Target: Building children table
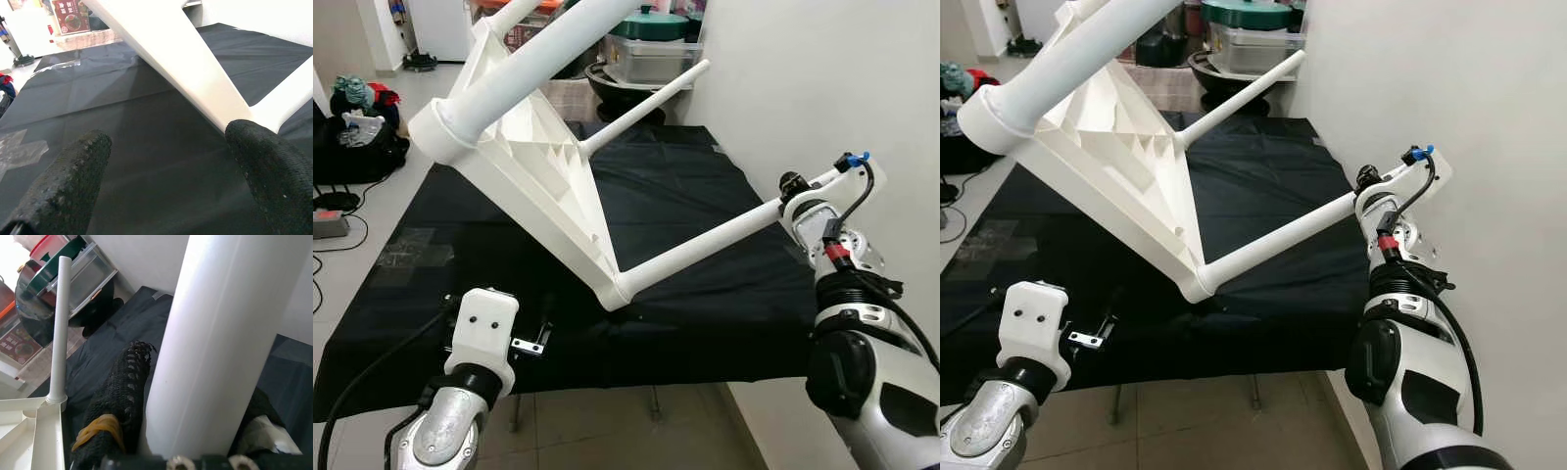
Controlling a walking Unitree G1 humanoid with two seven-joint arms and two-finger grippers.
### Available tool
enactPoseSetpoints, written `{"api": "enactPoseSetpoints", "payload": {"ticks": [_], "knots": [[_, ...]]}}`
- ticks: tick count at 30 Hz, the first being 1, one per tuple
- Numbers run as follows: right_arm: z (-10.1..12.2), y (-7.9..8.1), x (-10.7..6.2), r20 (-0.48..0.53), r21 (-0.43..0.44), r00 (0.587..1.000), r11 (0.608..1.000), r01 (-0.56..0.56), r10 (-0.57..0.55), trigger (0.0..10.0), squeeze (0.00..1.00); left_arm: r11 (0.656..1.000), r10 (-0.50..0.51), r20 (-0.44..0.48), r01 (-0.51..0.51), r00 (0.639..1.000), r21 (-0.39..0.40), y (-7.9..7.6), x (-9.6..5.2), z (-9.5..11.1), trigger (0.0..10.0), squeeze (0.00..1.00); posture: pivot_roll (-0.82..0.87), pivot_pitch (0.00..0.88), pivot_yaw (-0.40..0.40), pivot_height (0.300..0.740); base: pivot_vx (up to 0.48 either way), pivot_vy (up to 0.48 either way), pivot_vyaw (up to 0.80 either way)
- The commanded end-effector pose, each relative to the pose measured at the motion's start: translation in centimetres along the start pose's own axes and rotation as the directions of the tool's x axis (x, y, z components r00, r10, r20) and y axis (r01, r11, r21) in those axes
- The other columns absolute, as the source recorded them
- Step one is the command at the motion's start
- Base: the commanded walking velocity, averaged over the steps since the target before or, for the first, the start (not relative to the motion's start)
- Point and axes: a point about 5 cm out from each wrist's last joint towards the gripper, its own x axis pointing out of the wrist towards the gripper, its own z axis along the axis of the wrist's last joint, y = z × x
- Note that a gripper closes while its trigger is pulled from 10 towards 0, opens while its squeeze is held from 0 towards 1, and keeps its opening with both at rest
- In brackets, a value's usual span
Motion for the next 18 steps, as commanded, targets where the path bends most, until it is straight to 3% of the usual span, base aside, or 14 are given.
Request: {"api": "enactPoseSetpoints", "payload": {"ticks": [1, 5, 8, 10, 12, 13, 14, 15, 16, 18], "knots": [[-14.9, -9.7, -3.2, -0.480, -0.479, 0.796, 0.871, 0.113, -0.367, 10.0, 0.00, 1.000, -0.002, 0.005, 0.002, 1.000, -0.006, -0.1, 0.0, 0.4, 10.0, 0.00, 0.07, 0.192, -0.104, 0.740, 0.000, 0.000, 0.00], [-14.9, -10.0, -3.3, -0.477, -0.522, 0.816, 0.852, 0.035, -0.326, 10.0, 0.00, 1.000, 0.001, 0.036, -0.001, 0.999, -0.004, 0.3, 0.3, 1.4, 10.0, 0.00, 0.05, 0.208, -0.090, 0.740, 0.000, 0.000, 0.00], [-14.9, -10.0, -3.3, -0.477, -0.522, 0.816, 0.852, 0.035, -0.326, 10.0, 0.00, 1.000, 0.001, 0.036, -0.001, 0.999, -0.004, 0.3, 0.3, 1.4, 10.0, 0.00, 0.05, 0.208, -0.090, 0.740, 0.000, 0.000, 0.00], [-14.0, -10.3, -2.9, -0.426, -0.518, 0.856, 0.855, 0.035, -0.293, 10.0, 0.00, 1.000, 0.007, 0.061, -0.007, 0.998, 0.008, 1.0, 0.7, 2.3, 10.0, 0.00, 0.04, 0.225, -0.074, 0.740, 0.000, 0.000, 0.00], [-14.0, -10.3, -2.9, -0.426, -0.518, 0.856, 0.855, 0.035, -0.293, 10.0, 0.00, 1.000, 0.007, 0.061, -0.007, 0.998, 0.008, 1.0, 0.7, 2.3, 10.0, 0.00, 0.04, 0.225, -0.074, 0.740, 0.000, 0.000, 0.00], [-13.6, -10.4, -2.8, -0.411, -0.514, 0.869, 0.857, 0.030, -0.277, 10.0, 0.25, 1.000, 0.009, 0.071, -0.010, 0.997, 0.017, 1.5, 1.0, 2.6, 10.0, 0.00, 0.03, 0.231, -0.071, 0.740, 0.000, 0.000, 0.00], [-13.5, -10.4, -2.8, -0.414, -0.509, 0.872, 0.861, 0.016, -0.261, 10.0, 0.75, 1.000, 0.010, 0.078, -0.012, 0.997, 0.024, 1.8, 1.2, 2.9, 10.0, 0.00, 0.03, 0.237, -0.070, 0.740, 0.000, 0.000, 0.00], [-13.5, -10.4, -2.8, -0.414, -0.509, 0.872, 0.861, 0.016, -0.261, 10.0, 0.75, 1.000, 0.010, 0.078, -0.012, 0.997, 0.024, 1.8, 1.2, 2.9, 10.0, 0.00, 0.03, 0.237, -0.070, 0.740, 0.000, 0.000, 0.00], [-13.5, -10.3, -2.8, -0.427, -0.503, 0.872, 0.864, -0.009, -0.240, 10.0, 1.00, 1.000, 0.011, 0.083, -0.013, 0.996, 0.028, 2.0, 1.3, 3.1, 10.0, 0.00, 0.03, 0.241, -0.070, 0.740, 0.000, 0.000, 0.00], [-13.7, -10.2, -2.9, -0.445, -0.498, 0.867, 0.867, -0.031, -0.224, 10.0, 1.00, 0.999, 0.011, 0.087, -0.014, 0.996, 0.029, 2.1, 1.4, 3.3, 10.0, 0.00, 0.03, 0.245, -0.070, 0.740, 0.000, 0.000, 0.00]]}}
